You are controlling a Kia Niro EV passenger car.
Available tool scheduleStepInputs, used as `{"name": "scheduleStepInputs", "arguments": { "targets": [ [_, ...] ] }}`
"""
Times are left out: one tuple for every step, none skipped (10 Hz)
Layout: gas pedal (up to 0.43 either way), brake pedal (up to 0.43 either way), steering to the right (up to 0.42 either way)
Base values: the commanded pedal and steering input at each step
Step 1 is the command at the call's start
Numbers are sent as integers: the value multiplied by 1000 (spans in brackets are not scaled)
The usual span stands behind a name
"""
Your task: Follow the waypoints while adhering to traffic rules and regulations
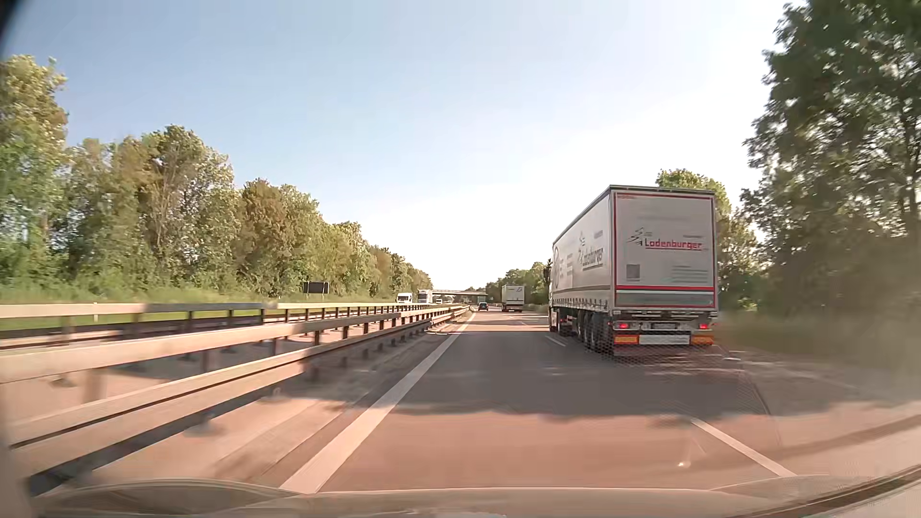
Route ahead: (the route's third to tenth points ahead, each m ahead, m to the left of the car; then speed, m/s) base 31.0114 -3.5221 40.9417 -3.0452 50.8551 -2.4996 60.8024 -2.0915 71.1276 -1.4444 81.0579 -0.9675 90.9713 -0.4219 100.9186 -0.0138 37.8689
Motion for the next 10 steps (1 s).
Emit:
{"name": "scheduleStepInputs", "arguments": {
  "targets": [
    [441,12,-4],
    [441,12,-4],
    [441,12,-1],
    [441,12,0],
    [441,12,0],
    [441,12,0],
    [441,12,-1],
    [441,12,-2],
    [441,12,-3],
    [441,12,-4]
  ]
}}
